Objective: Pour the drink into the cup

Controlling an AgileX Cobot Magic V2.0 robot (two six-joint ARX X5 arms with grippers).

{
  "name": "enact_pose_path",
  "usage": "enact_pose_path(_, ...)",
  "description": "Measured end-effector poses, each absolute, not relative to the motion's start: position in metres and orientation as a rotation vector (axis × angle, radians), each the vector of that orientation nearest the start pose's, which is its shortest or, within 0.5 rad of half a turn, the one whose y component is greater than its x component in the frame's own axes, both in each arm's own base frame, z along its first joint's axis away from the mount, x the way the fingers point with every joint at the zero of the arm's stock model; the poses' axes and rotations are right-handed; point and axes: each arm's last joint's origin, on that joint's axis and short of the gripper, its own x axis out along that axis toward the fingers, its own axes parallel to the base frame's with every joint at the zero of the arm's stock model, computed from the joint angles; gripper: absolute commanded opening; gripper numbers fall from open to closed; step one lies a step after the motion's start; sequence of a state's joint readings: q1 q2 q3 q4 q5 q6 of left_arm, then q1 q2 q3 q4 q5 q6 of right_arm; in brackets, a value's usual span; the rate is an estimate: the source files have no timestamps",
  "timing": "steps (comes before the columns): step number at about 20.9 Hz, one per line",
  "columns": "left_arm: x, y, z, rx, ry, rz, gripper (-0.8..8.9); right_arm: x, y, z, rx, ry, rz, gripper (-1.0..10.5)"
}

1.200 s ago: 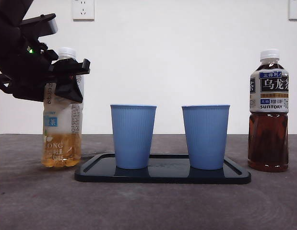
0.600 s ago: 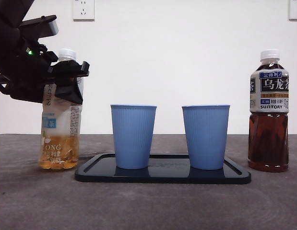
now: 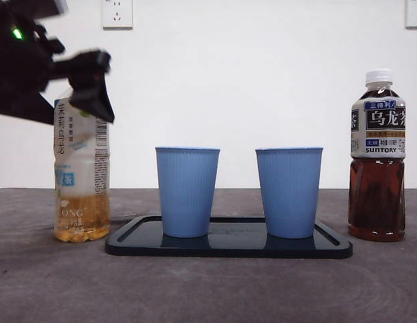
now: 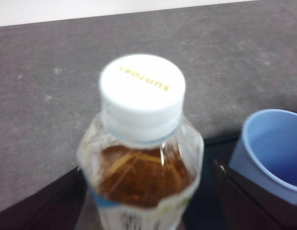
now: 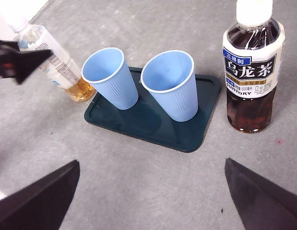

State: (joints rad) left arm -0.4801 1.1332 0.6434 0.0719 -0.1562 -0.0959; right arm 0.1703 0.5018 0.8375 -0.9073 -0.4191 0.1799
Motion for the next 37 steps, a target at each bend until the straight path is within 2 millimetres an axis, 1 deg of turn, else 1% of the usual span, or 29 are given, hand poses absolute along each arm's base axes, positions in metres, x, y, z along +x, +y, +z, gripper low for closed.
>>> enact_pose_path(4,0.182,-0.099,0.264,0.017,0.401,-0.337,4.09,0.077,0.025,0.318,0.242,0.617,0.530,4.8)
enact_pose_path(10,0.128,-0.079,0.304,0.014,0.428,-0.399,4.09,0.077,0.027,0.321,0.234,0.574,0.611,4.8)
enact_pose_path(13,0.103,-0.068,0.323,0.008,0.464,-0.524,4.09,0.078,0.029,0.324,0.230,0.545,0.666,4.8)
enact_pose_path(17,0.077,-0.056,0.338,-0.007,0.470,-0.650,4.09,0.078,0.031,0.328,0.231,0.502,0.757,4.8)
enact_pose_path(22,0.068,-0.050,0.340,-0.017,0.437,-0.659,4.09,0.078,0.031,0.328,0.228,0.501,0.759,4.8)
enact_pose_path(28,0.067,-0.050,0.341,-0.018,0.432,-0.660,4.09,0.078,0.031,0.328,0.227,0.501,0.759,4.8)
enact_pose_path(30,0.067,-0.050,0.341,-0.018,0.432,-0.660,3.88,0.078,0.031,0.328,0.227,0.501,0.759,4.8)
enact_pose_path(31,0.067,-0.050,0.341,-0.018,0.432,-0.660,3.23,0.078,0.031,0.328,0.227,0.501,0.759,4.8)
enact_pose_path(32,0.067,-0.050,0.341,-0.018,0.432,-0.660,1.97,0.078,0.031,0.328,0.227,0.501,0.759,4.4)
enact_pose_path(33,0.067,-0.050,0.341,-0.016,0.433,-0.660,0.52,0.078,0.031,0.328,0.227,0.501,0.759,3.4)
enact_pose_path(34,0.067,-0.050,0.340,-0.013,0.437,-0.660,0.17,0.078,0.031,0.328,0.227,0.503,0.759,1.8)
enact_pose_path(35,0.067,-0.049,0.340,-0.011,0.444,-0.659,0.12,0.078,0.031,0.328,0.228,0.507,0.759,0.0)
enact_pose_path(37,0.066,-0.049,0.339,-0.009,0.451,-0.658,0.09,0.078,0.031,0.327,0.226,0.512,0.758,0.2)
